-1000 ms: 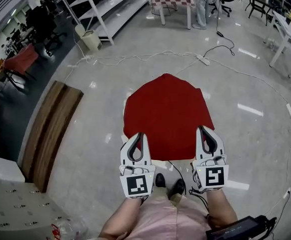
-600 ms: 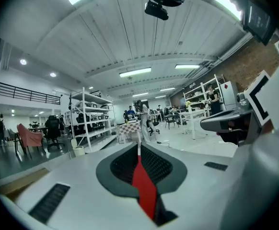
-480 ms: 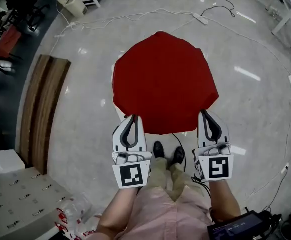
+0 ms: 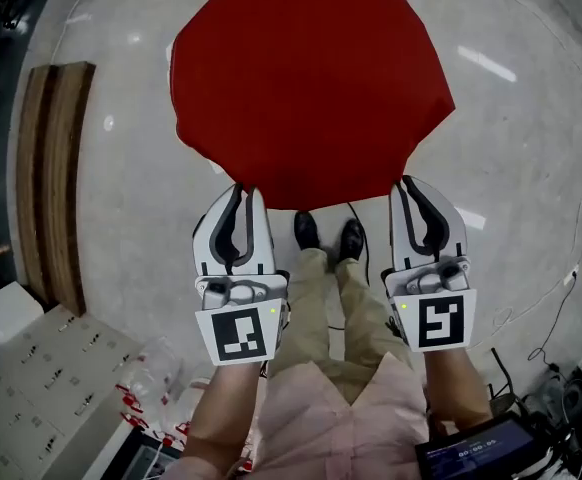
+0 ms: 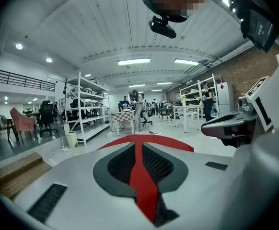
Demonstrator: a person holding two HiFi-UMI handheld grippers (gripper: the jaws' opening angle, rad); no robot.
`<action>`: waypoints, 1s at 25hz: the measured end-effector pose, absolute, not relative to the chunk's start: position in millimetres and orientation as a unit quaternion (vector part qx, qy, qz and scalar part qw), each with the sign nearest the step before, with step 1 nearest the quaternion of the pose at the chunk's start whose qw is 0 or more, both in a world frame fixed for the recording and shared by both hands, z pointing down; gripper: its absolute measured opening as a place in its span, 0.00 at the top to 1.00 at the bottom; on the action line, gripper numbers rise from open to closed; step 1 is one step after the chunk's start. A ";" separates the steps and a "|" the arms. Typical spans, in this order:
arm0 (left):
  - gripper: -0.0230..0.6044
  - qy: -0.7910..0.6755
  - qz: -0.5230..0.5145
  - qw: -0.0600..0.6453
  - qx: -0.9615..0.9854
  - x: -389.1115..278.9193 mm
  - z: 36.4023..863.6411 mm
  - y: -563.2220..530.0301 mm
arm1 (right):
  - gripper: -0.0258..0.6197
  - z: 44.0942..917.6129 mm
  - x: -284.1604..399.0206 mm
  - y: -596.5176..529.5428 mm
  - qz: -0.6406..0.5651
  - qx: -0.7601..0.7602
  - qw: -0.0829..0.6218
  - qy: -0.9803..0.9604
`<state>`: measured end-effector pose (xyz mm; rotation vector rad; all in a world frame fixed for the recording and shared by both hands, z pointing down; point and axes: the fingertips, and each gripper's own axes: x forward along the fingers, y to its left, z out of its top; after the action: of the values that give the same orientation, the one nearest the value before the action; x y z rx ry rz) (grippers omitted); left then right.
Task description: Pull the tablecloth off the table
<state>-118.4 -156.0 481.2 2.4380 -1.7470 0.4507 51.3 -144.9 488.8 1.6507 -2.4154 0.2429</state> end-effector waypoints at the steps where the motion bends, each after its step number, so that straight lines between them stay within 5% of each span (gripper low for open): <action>1: 0.90 -0.570 0.151 0.061 0.806 -117.8 496.0 -152.7 | 0.93 502.4 48.0 -142.2 0.085 0.556 0.108 -0.820; 5: 0.85 -0.552 0.161 0.071 0.815 -117.7 544.4 -142.9 | 0.87 549.5 37.2 -134.5 0.088 0.539 0.131 -0.827; 12: 0.45 -0.510 0.170 0.062 0.841 -114.0 602.5 -125.9 | 0.64 603.7 28.0 -116.2 0.061 0.526 0.151 -0.835; 18: 0.32 -0.507 0.180 0.039 0.842 -119.7 625.2 -118.8 | 0.49 638.8 25.6 -98.4 0.011 0.516 0.192 -0.834; 25: 0.28 -0.532 0.194 0.000 0.824 -128.0 653.3 -120.1 | 0.46 688.3 30.9 -94.7 -0.026 0.513 0.247 -0.822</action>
<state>-128.0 -120.1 653.3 2.5892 -1.6710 0.6098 30.9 -94.7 688.3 1.4004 -2.2407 -0.0713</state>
